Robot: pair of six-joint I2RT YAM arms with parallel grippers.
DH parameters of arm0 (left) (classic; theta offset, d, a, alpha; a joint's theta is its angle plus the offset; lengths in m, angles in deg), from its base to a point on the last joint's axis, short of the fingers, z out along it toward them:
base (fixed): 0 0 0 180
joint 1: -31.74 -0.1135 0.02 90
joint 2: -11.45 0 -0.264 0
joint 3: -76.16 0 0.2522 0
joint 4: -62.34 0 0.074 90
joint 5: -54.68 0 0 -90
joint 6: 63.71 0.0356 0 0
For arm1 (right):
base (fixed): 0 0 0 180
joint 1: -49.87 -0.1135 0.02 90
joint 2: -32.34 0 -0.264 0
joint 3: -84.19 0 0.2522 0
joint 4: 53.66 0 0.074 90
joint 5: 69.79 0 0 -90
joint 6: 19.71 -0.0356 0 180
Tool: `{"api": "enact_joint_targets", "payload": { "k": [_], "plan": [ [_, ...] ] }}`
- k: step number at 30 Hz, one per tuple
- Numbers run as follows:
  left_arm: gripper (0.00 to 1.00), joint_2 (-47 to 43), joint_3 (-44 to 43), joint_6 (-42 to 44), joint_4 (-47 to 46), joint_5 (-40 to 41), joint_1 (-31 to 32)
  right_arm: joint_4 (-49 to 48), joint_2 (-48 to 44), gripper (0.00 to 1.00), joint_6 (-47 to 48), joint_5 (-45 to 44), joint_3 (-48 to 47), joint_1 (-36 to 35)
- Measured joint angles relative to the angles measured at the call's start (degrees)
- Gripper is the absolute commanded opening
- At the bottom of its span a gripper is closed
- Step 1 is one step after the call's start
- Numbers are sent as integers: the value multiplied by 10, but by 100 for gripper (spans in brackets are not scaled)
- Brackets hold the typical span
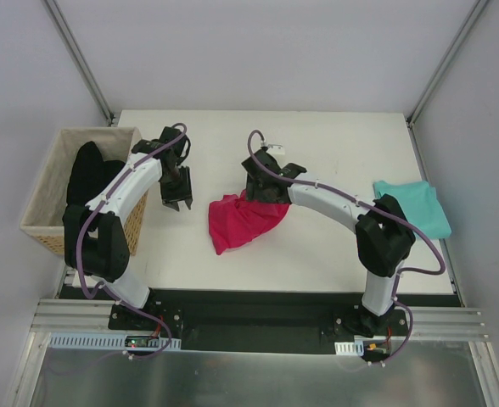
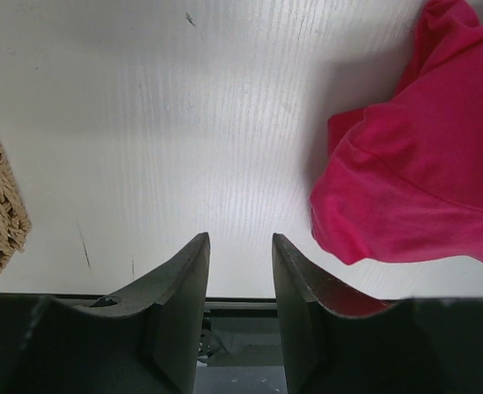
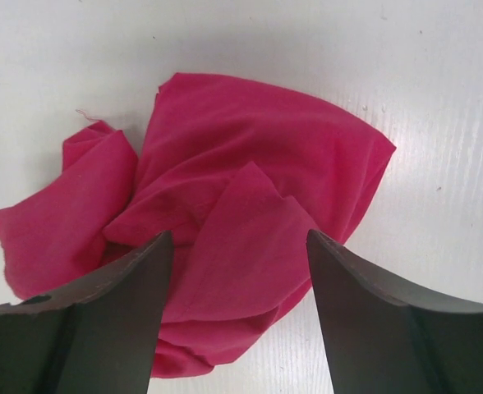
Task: Fold and stack the t-shirts
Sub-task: Flatten out the tshirt
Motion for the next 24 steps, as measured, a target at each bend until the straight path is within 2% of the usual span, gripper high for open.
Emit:
{"api": "enact_joint_targets", "payload": {
  "k": [3, 6, 7, 9, 10, 12, 13, 24],
  "plan": [
    [36, 0, 4, 0, 0, 0, 0, -2, -5, 64, -9, 0, 17, 0],
    [36, 0, 5, 0, 0, 0, 0, -4, -12, 44, -17, -1, 26, 0],
    [36, 0, 5, 0, 0, 0, 0, -6, -13, 35, -21, -2, 28, 0],
    [36, 0, 5, 0, 0, 0, 0, -7, -14, 29, -26, -2, 30, 0],
    [36, 0, 5, 0, 0, 0, 0, -8, -14, 20, -27, -2, 30, 0],
    [36, 0, 6, 0, 0, 0, 0, -10, -14, 10, -32, -2, 31, 0],
    [36, 0, 7, 0, 0, 0, 0, -10, -14, 1, -34, -2, 31, 0],
    [35, 1, 4, 0, 10, 0, 0, 20, -14, 1, -7, -32, 7, 0]
  ]
}}
